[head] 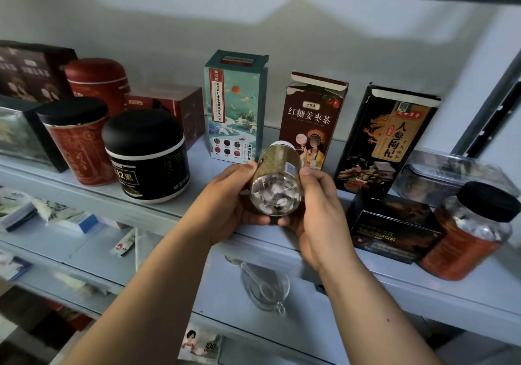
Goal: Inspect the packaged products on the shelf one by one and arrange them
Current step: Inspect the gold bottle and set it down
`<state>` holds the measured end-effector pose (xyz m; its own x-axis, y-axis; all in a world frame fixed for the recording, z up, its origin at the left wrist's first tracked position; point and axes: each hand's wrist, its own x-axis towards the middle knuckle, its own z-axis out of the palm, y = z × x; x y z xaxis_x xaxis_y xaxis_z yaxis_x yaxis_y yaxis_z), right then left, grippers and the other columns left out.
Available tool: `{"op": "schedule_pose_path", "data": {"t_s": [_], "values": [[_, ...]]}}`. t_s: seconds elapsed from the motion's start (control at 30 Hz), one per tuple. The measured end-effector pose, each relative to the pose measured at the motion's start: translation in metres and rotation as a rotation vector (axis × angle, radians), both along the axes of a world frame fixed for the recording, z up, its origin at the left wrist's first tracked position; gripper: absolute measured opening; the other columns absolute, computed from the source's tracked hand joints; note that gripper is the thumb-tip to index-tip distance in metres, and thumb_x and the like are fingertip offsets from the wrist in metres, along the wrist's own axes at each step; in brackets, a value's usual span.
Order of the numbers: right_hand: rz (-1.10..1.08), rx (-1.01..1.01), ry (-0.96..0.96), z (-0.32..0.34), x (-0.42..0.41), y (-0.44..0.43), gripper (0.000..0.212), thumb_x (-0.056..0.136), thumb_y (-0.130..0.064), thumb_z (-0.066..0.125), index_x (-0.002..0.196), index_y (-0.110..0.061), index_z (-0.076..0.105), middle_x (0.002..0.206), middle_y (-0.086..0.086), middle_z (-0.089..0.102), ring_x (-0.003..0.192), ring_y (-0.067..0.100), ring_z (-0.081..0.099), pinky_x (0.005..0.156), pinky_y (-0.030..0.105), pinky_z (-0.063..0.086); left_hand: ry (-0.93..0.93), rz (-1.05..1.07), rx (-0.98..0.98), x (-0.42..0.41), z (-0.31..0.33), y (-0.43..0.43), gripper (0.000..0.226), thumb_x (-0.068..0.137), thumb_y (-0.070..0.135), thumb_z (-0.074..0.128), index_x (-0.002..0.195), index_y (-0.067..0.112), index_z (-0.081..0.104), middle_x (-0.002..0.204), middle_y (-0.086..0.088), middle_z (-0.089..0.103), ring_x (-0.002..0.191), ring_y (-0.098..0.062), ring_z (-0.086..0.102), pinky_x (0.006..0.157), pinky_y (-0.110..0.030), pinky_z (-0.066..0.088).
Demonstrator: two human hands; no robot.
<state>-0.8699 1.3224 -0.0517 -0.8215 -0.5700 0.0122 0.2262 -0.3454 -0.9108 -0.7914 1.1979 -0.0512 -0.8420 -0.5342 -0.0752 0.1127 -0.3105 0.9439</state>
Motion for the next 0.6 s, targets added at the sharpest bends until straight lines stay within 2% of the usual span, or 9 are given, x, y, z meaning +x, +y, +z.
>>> {"op": "schedule_pose_path", "data": {"t_s": [0.1,0.2,0.23,0.3,0.37,0.43,0.5,0.6], "values": [[-0.010,0.025,0.089,-0.003,0.001,0.000,0.009,0.100,-0.031,0.063,0.103,-0.025,0.058,0.082,0.004,0.072,0.058,0.020,0.066,0.040,0.024,0.044,-0.004,-0.013,0.011,0.001,0.001,0.000,0.045,0.106,0.032,0.044,0.129,-0.005,0.056,0.092,-0.019,0.071,0.067,-0.024,0.071,0.043,-0.027,0.055],[-0.005,0.042,0.204,-0.006,0.000,0.000,0.021,0.090,-0.041,0.071,0.108,-0.039,0.060,0.090,0.004,0.075,0.071,0.025,0.070,0.050,0.031,0.050,0.014,-0.041,0.012,0.002,0.002,-0.002,0.035,0.106,0.025,0.039,0.121,0.003,0.062,0.087,-0.015,0.073,0.067,-0.021,0.071,0.045,-0.027,0.056],[-0.002,0.050,0.251,-0.008,0.000,0.000,0.025,0.087,-0.042,0.070,0.111,-0.045,0.062,0.095,0.002,0.077,0.079,0.024,0.073,0.057,0.036,0.055,0.026,-0.050,0.022,0.002,0.002,-0.002,0.032,0.106,0.022,0.037,0.119,0.006,0.062,0.090,-0.016,0.074,0.070,-0.023,0.073,0.047,-0.029,0.058],[0.010,0.063,0.362,-0.010,-0.001,0.003,0.036,0.090,-0.038,0.069,0.121,-0.055,0.063,0.110,-0.009,0.076,0.100,0.016,0.074,0.084,0.044,0.060,0.058,-0.063,0.046,0.003,0.002,-0.004,0.033,0.106,0.015,0.033,0.125,0.007,0.060,0.105,-0.022,0.073,0.081,-0.030,0.075,0.057,-0.036,0.063],[0.012,0.071,0.448,-0.012,-0.002,0.005,0.044,0.093,-0.035,0.068,0.130,-0.058,0.060,0.129,-0.021,0.067,0.123,0.003,0.063,0.106,0.042,0.052,0.078,-0.061,0.040,0.002,0.000,-0.005,0.039,0.105,0.009,0.029,0.131,0.008,0.059,0.114,-0.024,0.072,0.090,-0.034,0.074,0.066,-0.039,0.064],[0.000,0.100,0.486,-0.012,-0.001,0.004,0.049,0.091,-0.035,0.065,0.133,-0.060,0.058,0.142,-0.028,0.055,0.136,-0.006,0.048,0.117,0.041,0.042,0.078,-0.053,0.008,0.001,-0.001,-0.006,0.043,0.104,0.005,0.028,0.134,0.009,0.059,0.117,-0.022,0.072,0.095,-0.033,0.074,0.073,-0.043,0.064],[-0.004,0.114,0.489,-0.013,-0.002,0.004,0.050,0.090,-0.032,0.064,0.131,-0.061,0.059,0.140,-0.030,0.054,0.136,-0.008,0.047,0.118,0.040,0.041,0.078,-0.044,-0.012,0.000,-0.003,-0.007,0.043,0.104,0.003,0.030,0.135,0.009,0.059,0.119,-0.023,0.071,0.100,-0.035,0.073,0.081,-0.047,0.063],[-0.008,0.102,0.467,-0.013,-0.003,0.004,0.052,0.095,-0.017,0.068,0.125,-0.059,0.062,0.116,-0.036,0.065,0.117,-0.008,0.059,0.106,0.029,0.049,0.086,0.005,0.014,-0.001,-0.005,-0.006,0.038,0.106,0.006,0.032,0.133,0.003,0.058,0.119,-0.028,0.070,0.103,-0.039,0.072,0.083,-0.050,0.062]]}}
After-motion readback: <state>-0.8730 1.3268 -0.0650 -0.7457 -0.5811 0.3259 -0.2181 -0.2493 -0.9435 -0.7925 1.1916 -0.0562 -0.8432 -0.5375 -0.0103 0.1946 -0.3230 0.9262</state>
